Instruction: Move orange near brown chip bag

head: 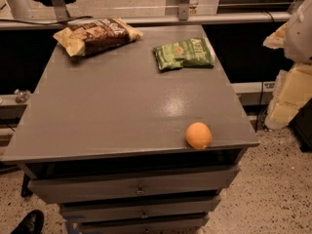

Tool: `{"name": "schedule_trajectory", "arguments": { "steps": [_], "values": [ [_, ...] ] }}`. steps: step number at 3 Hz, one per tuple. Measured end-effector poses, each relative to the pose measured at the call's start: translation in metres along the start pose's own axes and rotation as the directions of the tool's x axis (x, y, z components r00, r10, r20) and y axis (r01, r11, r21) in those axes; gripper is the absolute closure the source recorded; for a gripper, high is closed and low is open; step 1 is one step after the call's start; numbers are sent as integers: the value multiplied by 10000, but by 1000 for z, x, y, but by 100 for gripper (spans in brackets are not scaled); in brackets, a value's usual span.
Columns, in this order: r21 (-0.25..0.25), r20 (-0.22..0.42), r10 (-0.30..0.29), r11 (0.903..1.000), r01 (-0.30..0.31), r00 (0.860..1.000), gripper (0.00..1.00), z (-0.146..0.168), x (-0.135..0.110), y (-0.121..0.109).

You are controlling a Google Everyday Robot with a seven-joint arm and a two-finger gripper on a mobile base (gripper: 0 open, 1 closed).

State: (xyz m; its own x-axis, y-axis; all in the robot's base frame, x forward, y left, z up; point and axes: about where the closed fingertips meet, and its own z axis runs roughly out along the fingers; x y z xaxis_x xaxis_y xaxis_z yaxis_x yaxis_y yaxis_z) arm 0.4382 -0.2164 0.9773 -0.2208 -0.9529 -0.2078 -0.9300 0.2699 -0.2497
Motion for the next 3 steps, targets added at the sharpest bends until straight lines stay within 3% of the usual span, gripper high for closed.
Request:
{"name": "schedule_trajectory", "arguments": {
  "steps": [2, 3],
  "values": [
    [7, 170, -4, 10000, 4, 9999, 0, 3, -3, 1],
    [-142, 1044, 281, 9995, -268, 9941, 0, 22, -17, 9]
  ]
}}
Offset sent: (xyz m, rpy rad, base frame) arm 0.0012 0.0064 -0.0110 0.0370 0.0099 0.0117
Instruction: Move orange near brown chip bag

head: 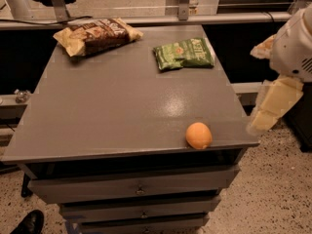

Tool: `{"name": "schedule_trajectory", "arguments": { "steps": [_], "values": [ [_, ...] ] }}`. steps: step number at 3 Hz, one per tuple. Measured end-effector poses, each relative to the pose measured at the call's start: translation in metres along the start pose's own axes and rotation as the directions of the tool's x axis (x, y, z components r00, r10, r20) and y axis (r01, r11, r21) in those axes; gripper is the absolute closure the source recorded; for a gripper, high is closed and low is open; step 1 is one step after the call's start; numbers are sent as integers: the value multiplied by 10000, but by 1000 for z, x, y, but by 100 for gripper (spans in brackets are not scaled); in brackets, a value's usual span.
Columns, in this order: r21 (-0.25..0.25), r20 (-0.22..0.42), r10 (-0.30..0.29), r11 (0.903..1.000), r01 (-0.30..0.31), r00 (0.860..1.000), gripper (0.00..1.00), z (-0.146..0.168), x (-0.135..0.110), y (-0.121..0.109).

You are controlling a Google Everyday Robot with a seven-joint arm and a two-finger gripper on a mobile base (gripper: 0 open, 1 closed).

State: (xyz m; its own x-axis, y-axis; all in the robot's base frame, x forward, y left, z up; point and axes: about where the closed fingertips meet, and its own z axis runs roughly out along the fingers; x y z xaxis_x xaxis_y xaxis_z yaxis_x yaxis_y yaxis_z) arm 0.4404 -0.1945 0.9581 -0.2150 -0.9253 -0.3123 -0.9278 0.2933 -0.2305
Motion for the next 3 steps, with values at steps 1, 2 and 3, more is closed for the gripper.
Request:
{"name": "schedule_trajectory", "arguments": {
  "steps": [1, 2, 3],
  "values": [
    [-387, 1420, 432, 9985, -380, 9889, 0, 31, -24, 14],
    [-657, 2422, 713, 9962, -570, 9676, 0, 59, -43, 32],
    [-876, 2786, 967, 9933, -750, 9555, 0, 83, -46, 45]
  ]
}}
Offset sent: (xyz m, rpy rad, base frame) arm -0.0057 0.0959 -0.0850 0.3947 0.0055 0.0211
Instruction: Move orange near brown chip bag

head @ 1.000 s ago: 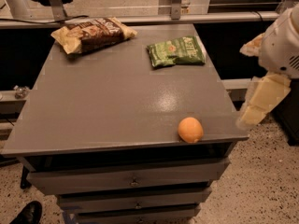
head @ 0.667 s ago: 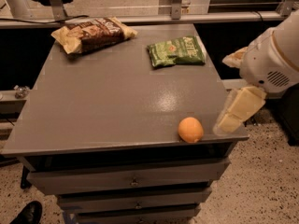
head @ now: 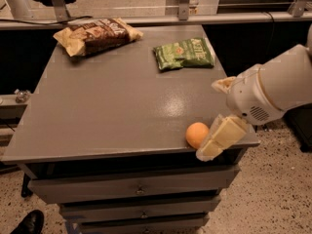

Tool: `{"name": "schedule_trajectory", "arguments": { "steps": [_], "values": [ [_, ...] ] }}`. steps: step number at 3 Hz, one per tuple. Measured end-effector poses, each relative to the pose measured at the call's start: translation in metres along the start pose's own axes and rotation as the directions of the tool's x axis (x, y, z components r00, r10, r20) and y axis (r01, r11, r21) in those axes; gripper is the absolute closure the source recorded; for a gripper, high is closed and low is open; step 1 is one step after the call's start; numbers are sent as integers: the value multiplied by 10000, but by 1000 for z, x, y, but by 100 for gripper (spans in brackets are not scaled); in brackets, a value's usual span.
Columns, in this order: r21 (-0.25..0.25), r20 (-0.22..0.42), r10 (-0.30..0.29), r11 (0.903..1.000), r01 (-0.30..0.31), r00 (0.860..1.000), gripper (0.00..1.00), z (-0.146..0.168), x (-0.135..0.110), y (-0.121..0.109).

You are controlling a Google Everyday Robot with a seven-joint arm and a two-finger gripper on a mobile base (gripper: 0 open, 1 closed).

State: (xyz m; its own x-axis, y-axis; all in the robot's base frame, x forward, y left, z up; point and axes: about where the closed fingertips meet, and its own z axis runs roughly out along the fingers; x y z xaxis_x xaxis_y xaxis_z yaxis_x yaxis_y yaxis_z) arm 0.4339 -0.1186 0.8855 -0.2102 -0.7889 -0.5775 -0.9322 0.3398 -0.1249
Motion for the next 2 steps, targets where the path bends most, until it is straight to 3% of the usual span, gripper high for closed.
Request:
{"name": "schedule_trajectory", "arguments": {
  "steps": [2],
  "values": [
    [-153, 258, 616, 9980, -612, 9978, 0, 31, 24, 12]
  ]
}}
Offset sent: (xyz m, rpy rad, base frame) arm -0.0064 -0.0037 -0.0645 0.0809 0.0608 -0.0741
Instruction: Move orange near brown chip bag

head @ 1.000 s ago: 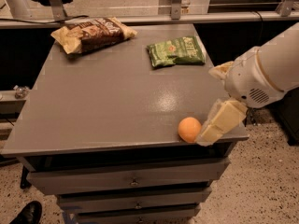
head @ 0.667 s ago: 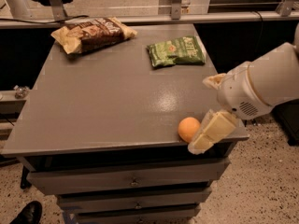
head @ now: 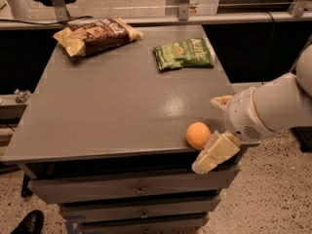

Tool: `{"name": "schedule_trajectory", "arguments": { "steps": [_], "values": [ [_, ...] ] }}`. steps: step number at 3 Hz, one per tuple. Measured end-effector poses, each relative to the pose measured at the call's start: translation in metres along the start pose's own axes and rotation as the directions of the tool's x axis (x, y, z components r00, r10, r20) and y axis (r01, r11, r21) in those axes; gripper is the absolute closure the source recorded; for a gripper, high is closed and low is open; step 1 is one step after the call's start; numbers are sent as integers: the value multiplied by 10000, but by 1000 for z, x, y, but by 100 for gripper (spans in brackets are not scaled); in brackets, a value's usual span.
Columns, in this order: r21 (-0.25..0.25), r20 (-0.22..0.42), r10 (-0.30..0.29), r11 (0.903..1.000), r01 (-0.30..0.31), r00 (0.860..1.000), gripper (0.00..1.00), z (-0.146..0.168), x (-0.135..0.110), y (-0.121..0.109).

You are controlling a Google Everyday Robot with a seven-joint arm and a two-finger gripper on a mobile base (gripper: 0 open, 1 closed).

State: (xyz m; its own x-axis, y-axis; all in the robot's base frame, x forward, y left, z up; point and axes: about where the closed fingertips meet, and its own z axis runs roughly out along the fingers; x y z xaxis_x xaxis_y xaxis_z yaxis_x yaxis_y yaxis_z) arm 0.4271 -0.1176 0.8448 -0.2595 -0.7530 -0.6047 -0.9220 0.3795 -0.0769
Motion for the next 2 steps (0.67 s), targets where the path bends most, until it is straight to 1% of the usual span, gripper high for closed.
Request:
{"name": "schedule_trajectory", "arguments": {
  "steps": [1, 2],
  "values": [
    [-10, 133, 328, 9995, -328, 9994, 0, 7, 7, 0],
    [-35, 226, 731, 9973, -731, 9971, 18, 13, 11, 0]
  ]
}}
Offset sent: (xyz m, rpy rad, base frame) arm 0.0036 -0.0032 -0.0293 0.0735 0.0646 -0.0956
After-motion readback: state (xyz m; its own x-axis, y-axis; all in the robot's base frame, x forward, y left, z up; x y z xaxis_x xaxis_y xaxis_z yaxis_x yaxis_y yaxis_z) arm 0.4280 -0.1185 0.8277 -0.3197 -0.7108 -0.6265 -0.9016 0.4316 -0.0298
